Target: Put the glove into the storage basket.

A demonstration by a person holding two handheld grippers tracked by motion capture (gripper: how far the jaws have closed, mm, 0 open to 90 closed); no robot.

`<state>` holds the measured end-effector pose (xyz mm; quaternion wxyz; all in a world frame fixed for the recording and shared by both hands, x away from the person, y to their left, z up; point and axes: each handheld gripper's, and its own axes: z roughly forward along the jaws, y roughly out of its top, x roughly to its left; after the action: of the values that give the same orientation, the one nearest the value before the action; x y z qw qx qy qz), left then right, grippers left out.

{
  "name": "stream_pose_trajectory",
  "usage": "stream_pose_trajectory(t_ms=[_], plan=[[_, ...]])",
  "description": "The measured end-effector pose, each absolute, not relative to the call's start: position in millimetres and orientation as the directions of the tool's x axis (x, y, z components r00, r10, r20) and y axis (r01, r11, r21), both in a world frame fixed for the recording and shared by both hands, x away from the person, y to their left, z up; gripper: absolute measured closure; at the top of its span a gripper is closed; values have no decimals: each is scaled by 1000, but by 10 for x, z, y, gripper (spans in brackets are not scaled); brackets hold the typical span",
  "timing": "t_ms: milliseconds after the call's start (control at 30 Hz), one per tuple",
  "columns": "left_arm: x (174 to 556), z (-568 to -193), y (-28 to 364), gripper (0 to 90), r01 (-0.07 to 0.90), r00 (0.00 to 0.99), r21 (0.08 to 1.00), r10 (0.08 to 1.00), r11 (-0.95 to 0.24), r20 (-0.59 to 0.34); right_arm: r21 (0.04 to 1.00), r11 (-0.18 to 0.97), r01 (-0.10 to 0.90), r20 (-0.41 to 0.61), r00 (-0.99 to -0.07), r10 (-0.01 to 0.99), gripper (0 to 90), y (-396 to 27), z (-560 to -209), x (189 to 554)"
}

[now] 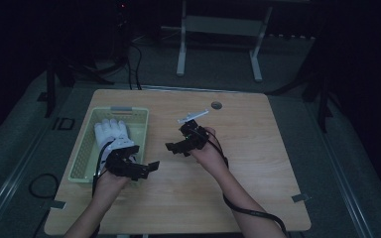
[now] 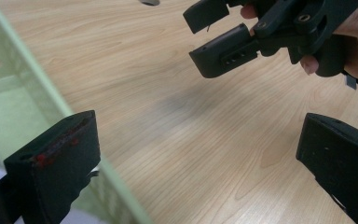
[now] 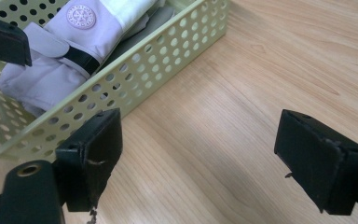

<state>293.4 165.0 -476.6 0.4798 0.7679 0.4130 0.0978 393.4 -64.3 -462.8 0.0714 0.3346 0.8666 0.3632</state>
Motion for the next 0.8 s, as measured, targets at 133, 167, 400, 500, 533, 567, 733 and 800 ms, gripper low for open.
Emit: stream_pose_trajectory(t_ms=[133, 167, 400, 500, 533, 567, 733, 800], plan=[[2921, -4774, 1541, 0, 533, 653, 822, 715, -199, -251, 683, 501, 531, 120, -758, 641, 151, -768, -4635, 3911], [2913, -4777, 1513, 0, 530, 656, 824, 712, -200, -249, 686, 499, 529, 120, -759, 640, 150, -798, -4642, 3907], [2868, -4820, 1289, 0, 501, 690, 828, 694, -252, -206, 691, 476, 544, 135, -744, 655, 154, -1025, -4725, 3873], [2820, -4826, 1183, 0, 483, 706, 834, 681, -266, -192, 690, 474, 547, 140, -743, 655, 153, -1109, -4760, 3838], [2809, -4834, 1148, 0, 481, 710, 834, 678, -271, -190, 689, 477, 546, 138, -745, 653, 152, -1138, -4772, 3825], [2801, -4840, 1123, 0, 479, 715, 833, 673, -276, -188, 689, 476, 546, 137, -743, 655, 152, -1167, -4782, 3810], [2775, -4892, 976, 0, 476, 735, 829, 650, -292, -193, 689, 472, 551, 137, -738, 661, 151, -1309, -4854, 3754], [2763, -4910, 922, 0, 475, 743, 827, 640, -299, -196, 686, 476, 550, 133, -739, 661, 151, -1361, -4888, 3731]])
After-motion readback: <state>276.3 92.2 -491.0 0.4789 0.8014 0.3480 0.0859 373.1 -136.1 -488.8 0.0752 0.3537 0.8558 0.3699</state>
